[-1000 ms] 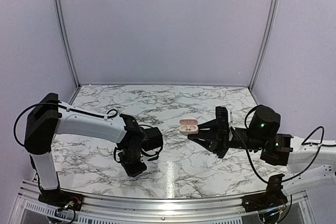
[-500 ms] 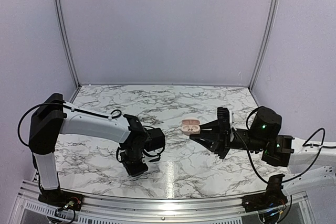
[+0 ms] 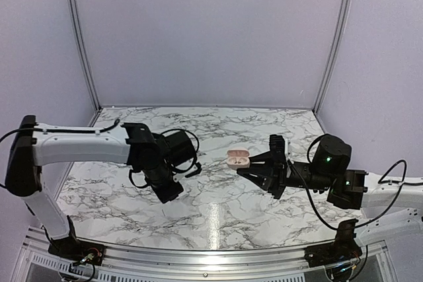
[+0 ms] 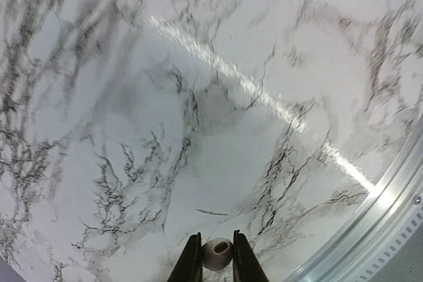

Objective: Insert the wireless bluetooth earbuds into the charging case
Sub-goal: Pick up the left earbud from the center of the board, then insert the left earbud into the left side groove of the charging case.

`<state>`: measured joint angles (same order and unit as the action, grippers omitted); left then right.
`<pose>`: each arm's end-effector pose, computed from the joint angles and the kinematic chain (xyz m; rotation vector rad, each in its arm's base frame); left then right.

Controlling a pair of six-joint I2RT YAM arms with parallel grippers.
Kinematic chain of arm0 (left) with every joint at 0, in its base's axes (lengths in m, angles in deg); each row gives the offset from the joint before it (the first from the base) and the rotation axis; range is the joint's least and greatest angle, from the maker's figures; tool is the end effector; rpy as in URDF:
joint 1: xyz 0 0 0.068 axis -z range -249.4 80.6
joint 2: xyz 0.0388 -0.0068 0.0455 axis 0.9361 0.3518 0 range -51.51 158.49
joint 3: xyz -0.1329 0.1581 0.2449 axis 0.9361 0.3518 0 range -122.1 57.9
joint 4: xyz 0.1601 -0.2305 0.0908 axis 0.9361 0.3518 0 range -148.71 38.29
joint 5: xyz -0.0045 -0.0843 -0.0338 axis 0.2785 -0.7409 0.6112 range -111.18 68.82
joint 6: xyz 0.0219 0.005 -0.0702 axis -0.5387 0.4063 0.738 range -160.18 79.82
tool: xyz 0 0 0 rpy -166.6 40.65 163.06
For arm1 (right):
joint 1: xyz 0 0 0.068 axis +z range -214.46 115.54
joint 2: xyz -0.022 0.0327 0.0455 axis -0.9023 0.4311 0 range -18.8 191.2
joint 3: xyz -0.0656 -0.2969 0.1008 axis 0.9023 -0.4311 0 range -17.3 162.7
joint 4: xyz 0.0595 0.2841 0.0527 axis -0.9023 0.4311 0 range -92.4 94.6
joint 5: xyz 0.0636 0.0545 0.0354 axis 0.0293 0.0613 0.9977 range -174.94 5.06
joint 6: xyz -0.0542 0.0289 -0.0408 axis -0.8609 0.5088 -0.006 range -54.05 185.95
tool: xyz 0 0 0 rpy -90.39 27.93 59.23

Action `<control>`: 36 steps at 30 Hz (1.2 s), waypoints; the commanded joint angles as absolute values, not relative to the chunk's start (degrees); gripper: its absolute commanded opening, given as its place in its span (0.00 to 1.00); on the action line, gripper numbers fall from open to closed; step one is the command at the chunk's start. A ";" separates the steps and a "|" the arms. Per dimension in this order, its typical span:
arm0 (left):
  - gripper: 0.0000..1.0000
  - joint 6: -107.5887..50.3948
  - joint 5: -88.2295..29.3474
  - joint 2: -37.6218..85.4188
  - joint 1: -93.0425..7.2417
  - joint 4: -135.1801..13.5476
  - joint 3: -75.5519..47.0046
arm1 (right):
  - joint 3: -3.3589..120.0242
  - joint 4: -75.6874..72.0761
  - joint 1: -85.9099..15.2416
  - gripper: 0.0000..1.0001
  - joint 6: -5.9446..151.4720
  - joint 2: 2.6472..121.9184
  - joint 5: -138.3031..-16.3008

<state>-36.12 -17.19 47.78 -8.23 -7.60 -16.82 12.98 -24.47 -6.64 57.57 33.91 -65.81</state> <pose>0.1890 -0.3344 0.2290 1.3712 2.5461 -0.1108 0.1133 0.2180 0.3101 -1.1213 1.2190 0.9289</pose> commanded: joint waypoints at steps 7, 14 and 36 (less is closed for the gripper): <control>0.07 -36.91 -14.45 18.56 -8.87 -30.42 -12.53 | 15.86 -29.91 -7.38 0.00 57.24 38.18 -66.22; 0.07 -39.81 -23.43 4.78 -6.35 -49.65 -4.80 | 14.86 -36.41 -6.71 0.00 50.89 38.46 -63.56; 0.04 -51.71 -29.03 15.79 3.20 -66.59 -5.77 | 17.92 -41.52 -5.49 0.00 56.43 43.07 -55.14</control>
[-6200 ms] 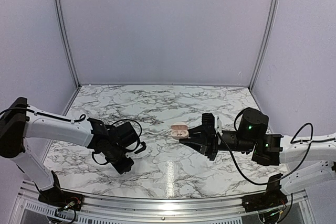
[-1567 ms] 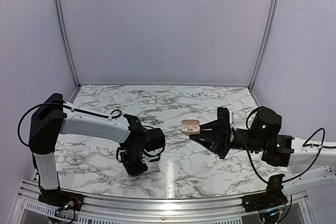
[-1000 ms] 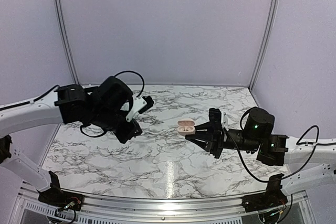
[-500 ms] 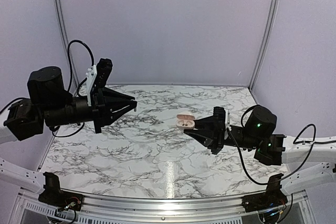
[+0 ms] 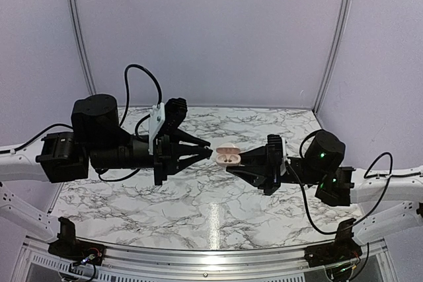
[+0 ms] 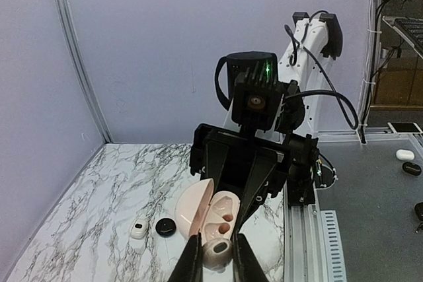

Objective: Insert the wireless bluetooth earbuds into the charging case
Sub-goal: Insert the left earbud into the left side groove of the charging case.

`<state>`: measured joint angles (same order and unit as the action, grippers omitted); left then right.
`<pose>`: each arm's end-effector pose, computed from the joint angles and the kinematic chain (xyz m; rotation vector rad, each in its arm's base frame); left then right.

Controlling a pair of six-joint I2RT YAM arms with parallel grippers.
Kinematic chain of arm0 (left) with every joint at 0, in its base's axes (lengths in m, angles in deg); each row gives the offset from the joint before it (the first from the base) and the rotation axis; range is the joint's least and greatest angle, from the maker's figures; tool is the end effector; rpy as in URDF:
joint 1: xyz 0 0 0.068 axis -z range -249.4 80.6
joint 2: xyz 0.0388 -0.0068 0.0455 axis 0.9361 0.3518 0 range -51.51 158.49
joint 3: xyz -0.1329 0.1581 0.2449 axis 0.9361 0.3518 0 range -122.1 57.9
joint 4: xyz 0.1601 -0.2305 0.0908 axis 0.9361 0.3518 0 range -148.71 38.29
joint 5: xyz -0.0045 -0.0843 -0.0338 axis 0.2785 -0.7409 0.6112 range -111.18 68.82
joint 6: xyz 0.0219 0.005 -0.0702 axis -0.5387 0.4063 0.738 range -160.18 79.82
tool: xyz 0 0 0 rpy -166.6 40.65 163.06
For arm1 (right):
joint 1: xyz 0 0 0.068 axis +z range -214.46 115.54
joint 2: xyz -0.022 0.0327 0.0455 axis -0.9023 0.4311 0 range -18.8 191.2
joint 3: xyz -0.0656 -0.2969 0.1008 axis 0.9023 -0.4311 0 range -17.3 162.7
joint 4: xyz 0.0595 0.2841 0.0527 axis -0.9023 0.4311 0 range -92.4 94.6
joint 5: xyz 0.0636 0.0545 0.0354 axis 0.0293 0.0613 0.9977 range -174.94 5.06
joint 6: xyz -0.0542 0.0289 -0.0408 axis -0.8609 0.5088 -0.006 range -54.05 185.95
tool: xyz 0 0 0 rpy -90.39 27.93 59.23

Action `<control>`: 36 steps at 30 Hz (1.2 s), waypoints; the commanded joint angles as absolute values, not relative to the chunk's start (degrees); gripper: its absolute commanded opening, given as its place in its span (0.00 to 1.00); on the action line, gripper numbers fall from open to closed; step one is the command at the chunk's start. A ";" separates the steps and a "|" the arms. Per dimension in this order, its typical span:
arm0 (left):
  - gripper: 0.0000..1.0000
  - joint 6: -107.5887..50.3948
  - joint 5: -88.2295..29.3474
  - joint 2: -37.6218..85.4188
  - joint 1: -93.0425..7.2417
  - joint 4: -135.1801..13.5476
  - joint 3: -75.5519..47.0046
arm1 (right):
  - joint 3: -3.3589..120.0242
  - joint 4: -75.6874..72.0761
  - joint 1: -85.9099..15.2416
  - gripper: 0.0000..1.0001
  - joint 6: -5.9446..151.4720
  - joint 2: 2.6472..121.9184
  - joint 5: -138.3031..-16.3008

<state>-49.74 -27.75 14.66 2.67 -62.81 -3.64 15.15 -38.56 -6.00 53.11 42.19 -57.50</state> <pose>0.0898 -0.3001 0.4356 1.1552 1.1933 -0.9337 0.1175 0.2458 0.3229 -1.1942 0.9587 0.9854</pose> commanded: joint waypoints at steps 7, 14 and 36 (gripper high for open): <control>0.04 -51.70 -29.65 17.60 3.29 -67.90 -6.17 | 17.70 -44.40 -5.39 0.00 60.51 44.45 -53.72; 0.05 -51.19 -31.12 19.52 3.29 -68.85 -6.58 | 17.68 -46.27 -5.31 0.00 63.03 45.10 -53.33; 0.04 -51.42 -32.62 22.03 3.55 -70.09 -4.95 | 18.03 -49.94 -5.23 0.00 68.78 44.29 -52.58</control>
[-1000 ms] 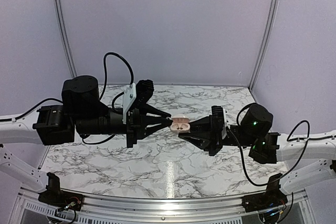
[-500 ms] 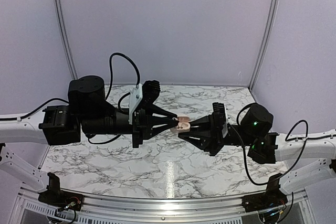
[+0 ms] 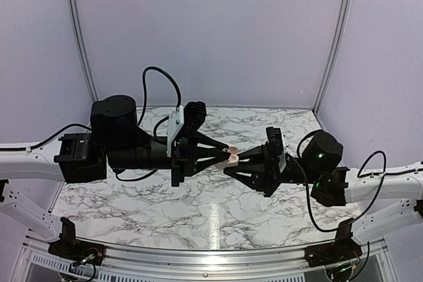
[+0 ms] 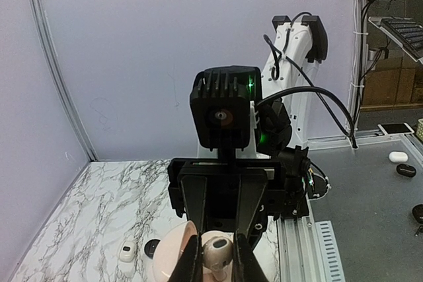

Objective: Insert the wireless bluetooth earbuds into the charging case
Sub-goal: Insert the left earbud into the left side groove of the charging case.

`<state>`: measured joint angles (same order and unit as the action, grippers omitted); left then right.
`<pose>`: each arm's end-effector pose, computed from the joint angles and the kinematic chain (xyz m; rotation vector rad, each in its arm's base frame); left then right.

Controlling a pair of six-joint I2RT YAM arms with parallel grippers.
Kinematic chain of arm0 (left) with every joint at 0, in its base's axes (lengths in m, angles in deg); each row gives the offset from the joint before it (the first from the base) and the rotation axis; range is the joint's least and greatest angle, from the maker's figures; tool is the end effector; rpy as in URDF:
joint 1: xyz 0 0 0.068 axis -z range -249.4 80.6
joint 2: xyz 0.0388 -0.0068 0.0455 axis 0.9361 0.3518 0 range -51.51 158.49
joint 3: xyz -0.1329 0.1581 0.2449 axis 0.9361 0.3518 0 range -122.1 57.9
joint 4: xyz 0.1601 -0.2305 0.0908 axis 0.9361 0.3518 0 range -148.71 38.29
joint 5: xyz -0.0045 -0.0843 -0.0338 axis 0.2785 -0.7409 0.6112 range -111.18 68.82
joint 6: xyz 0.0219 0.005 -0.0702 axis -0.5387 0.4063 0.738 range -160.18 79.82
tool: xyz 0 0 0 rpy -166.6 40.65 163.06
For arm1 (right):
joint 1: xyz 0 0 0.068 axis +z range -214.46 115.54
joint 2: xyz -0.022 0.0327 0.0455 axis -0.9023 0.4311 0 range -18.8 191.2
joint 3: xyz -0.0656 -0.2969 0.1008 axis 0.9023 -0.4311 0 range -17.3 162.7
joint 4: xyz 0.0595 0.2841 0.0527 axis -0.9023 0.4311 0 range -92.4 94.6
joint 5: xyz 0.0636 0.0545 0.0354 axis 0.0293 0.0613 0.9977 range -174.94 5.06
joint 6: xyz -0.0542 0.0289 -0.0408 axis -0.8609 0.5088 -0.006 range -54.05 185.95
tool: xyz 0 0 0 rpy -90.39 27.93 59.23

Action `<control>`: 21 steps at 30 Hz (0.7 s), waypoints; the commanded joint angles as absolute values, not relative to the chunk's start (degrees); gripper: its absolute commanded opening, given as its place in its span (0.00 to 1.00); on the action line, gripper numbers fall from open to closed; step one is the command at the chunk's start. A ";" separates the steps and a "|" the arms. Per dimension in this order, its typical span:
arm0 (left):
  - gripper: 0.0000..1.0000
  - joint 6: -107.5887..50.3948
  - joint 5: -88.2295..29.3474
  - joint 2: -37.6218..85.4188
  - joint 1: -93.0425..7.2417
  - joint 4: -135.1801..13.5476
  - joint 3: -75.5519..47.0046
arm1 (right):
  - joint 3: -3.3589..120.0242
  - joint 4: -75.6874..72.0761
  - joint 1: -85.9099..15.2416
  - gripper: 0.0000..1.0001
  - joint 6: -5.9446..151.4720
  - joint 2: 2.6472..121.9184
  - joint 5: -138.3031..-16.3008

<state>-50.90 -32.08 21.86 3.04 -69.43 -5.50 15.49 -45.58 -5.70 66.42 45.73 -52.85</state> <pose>0.0950 -0.3387 0.4256 1.2061 1.1207 -0.9858 0.1169 0.2558 0.3245 -1.1389 1.0068 1.2250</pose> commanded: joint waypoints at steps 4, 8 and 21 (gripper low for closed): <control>0.03 -51.63 -31.93 21.37 3.55 -70.14 -4.12 | 17.94 -50.58 -5.24 0.00 69.70 42.64 -52.15; 0.03 -51.53 -31.47 21.12 3.55 -70.14 -3.66 | 18.10 -50.99 -5.31 0.00 70.21 42.14 -51.66; 0.03 -49.50 -31.19 21.36 3.54 -73.92 -2.18 | 18.29 -54.49 -5.24 0.00 72.83 42.79 -50.57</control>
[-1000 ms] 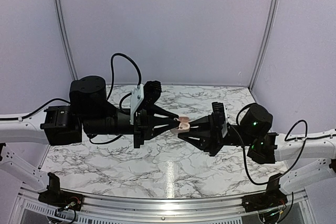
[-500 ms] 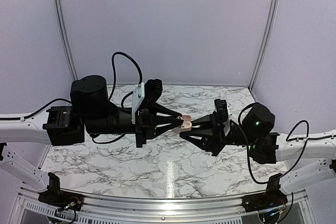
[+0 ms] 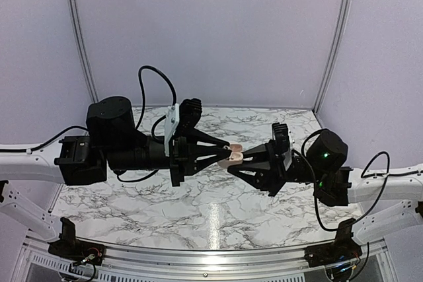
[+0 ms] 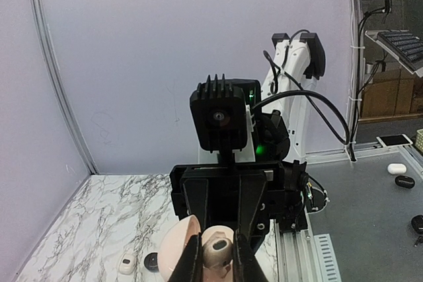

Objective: Insert the wireless bluetooth earbuds into the charging case
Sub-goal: Insert the left earbud into the left side groove of the charging case.

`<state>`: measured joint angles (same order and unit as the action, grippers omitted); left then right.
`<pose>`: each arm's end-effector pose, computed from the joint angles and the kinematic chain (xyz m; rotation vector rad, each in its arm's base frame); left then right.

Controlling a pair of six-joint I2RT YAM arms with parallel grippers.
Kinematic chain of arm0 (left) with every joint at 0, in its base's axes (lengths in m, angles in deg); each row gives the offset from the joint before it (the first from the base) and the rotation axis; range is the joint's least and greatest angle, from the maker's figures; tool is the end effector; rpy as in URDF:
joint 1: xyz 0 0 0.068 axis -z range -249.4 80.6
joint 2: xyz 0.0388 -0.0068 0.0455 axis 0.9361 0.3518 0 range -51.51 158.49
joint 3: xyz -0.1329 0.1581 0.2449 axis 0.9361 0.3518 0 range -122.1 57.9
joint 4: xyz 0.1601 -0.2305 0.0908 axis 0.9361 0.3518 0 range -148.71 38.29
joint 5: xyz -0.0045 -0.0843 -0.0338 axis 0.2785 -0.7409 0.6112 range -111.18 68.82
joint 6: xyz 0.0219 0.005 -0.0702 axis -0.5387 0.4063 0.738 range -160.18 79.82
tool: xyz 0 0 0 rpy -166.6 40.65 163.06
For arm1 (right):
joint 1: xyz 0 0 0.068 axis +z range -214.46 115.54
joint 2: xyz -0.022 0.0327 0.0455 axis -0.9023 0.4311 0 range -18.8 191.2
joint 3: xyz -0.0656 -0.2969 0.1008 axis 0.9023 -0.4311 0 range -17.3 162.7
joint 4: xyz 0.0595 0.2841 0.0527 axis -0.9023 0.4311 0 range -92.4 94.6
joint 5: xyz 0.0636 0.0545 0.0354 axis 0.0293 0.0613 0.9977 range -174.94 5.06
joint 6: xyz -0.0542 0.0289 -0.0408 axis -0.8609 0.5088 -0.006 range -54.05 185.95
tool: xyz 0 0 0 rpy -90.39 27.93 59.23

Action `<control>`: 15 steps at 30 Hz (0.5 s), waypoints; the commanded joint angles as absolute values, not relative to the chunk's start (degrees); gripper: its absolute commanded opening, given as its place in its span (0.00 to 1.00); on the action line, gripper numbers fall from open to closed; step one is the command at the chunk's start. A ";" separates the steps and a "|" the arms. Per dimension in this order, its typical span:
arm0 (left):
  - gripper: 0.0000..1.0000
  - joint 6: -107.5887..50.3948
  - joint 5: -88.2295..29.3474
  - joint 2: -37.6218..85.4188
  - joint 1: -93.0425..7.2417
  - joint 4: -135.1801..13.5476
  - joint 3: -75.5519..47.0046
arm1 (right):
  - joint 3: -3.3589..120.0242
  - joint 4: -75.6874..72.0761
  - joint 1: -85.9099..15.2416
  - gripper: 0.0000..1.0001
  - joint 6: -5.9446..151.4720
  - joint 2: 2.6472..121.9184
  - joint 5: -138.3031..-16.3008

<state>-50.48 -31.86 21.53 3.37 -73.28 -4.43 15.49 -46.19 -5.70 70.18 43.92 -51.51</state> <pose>0.0927 -0.3374 0.4286 1.1685 1.0804 -1.0049 0.1118 0.2497 0.3337 -1.1167 0.9969 1.2902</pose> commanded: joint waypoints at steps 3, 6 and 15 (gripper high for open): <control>0.02 -48.80 -30.86 21.19 3.54 -76.29 -1.17 | 17.74 -56.63 -5.26 0.00 74.66 43.39 -50.73; 0.02 -48.45 -30.63 21.09 3.55 -77.49 -0.91 | 17.35 -58.18 -5.31 0.00 75.88 43.83 -50.85; 0.02 -47.92 -31.58 21.68 3.55 -77.78 -0.34 | 17.98 -59.23 -5.30 0.00 76.85 44.98 -50.67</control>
